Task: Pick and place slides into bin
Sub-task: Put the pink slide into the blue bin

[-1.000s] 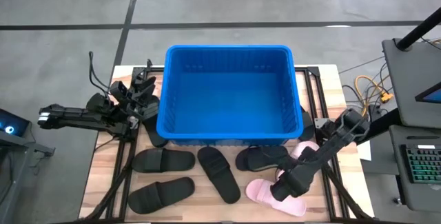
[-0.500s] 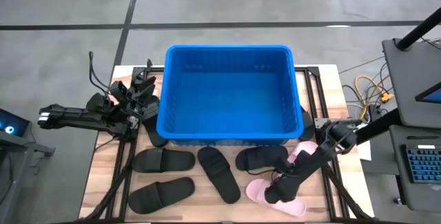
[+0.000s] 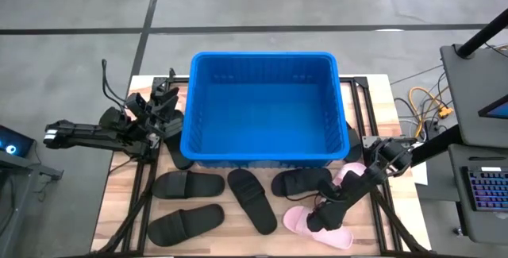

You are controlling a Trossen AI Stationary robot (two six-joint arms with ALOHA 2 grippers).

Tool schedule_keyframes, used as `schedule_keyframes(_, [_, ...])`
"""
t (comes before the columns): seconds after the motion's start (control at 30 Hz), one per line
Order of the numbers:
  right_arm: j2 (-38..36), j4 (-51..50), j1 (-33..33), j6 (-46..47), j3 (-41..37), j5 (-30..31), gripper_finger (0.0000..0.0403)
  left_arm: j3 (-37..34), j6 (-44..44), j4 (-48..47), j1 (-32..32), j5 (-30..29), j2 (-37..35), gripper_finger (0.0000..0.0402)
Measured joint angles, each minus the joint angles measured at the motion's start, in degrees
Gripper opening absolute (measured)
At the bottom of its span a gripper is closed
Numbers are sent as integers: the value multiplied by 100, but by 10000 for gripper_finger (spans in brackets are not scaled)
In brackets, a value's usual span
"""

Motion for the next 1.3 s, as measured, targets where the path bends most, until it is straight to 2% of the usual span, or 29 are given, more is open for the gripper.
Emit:
schedule_keyframes(0.23, [-373, -39, -52, 115, 28, 60, 171, 0, 0, 0, 0, -2, 0, 192])
schedule_keyframes(0.53, [-750, -11, -50, 511, -330, 613, 171, 0, 0, -11, 0, -4, 12, 192])
schedule_keyframes(0.83, [-751, 57, -48, 112, -1029, 609, 171, 0, 0, -13, 0, -4, 4, 192])
schedule_keyframes(1.13, [-752, 606, -48, 114, -1468, 567, 169, 0, 2, -13, 0, -4, 4, 192])
schedule_keyframes(1.3, [-752, 493, -48, 193, -1461, 424, 137, 0, 2, -13, 0, -4, 4, 192])
